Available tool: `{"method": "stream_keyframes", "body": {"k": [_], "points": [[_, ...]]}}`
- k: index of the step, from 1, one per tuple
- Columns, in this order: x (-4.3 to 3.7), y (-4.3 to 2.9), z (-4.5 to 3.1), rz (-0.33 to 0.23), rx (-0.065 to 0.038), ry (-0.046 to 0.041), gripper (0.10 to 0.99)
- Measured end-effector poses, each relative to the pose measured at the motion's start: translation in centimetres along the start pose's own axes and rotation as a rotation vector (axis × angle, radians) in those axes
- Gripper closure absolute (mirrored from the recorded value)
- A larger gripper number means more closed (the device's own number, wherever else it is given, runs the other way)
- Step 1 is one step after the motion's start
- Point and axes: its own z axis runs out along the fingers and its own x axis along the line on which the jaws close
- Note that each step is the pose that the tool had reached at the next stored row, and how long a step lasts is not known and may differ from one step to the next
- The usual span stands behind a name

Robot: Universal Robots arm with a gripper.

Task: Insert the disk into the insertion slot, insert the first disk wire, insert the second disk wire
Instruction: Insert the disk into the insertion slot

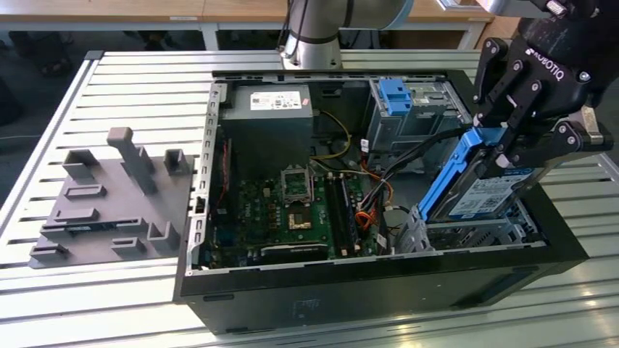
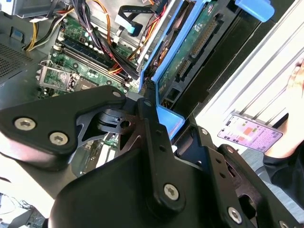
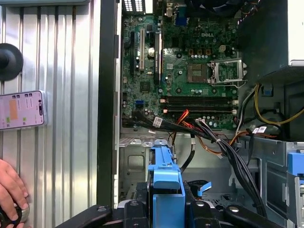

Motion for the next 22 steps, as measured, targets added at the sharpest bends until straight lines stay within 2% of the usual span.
{"method": "stream_keyframes", "body": {"k": [22], "points": [[0.00, -0.07, 1.92, 0.000, 0.000, -0.0041, 0.722]]}}
